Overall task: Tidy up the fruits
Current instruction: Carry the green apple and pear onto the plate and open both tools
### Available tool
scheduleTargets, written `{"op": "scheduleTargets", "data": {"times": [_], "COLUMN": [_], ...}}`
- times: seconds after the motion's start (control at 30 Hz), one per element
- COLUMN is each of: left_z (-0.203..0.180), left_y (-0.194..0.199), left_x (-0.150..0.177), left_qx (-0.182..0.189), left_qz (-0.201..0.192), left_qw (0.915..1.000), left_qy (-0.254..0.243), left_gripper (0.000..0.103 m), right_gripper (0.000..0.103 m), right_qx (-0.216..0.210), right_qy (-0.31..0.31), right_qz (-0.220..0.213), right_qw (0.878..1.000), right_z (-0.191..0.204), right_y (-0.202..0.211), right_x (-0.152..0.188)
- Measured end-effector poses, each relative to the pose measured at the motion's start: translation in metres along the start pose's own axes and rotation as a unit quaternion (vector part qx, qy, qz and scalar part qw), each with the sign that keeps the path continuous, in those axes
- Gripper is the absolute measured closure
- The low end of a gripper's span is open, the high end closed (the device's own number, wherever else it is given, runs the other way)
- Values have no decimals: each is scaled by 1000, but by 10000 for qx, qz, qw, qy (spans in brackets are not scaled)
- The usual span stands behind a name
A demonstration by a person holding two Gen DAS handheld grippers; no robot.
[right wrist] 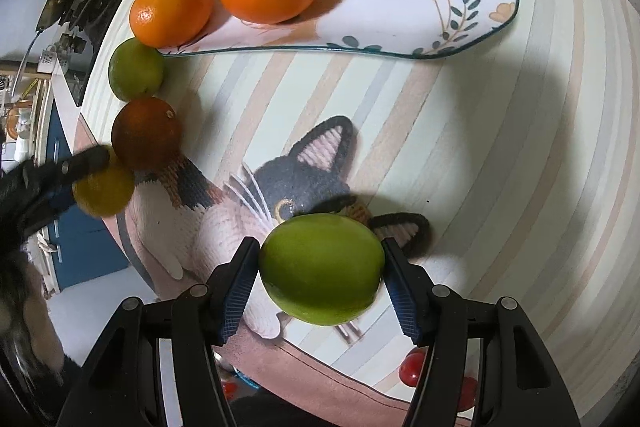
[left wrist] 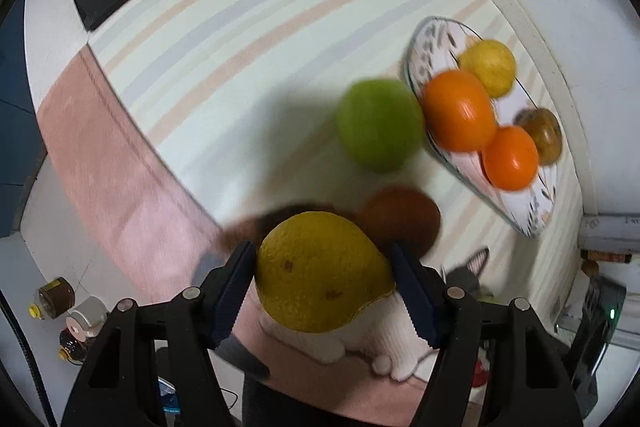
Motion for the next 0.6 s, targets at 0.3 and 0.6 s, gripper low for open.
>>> {"op": "scheduleTargets", "data": {"times": [0.3,0.6], "left_z": [-16,-44], "left_y": [-19,-14], "left_x": [39,42], "left_qx": [50,78], "left_qz": [264,195], "left_qw": [9996,9988], "left_qy": [-131,-447], "left_gripper": [36,36], "right_gripper": [38,39], "right_qx": [-34,107], "right_qy": [26,342], "right_qz": [-5,-258], "right_qw": [10000,9990], "right_z": [-1,6], "right_y": [1,5], "right_x": [8,16]}}
Point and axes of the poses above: each gripper's, at about its wrist camera, not at the fingertips, and y roughly against the way its jaws point, z to its left, x to its underside, the point moved 1 cm from there along -y, roughly the way its jaws point, and after that the axes turned 14 degrees about x, right-handed, at the moved point
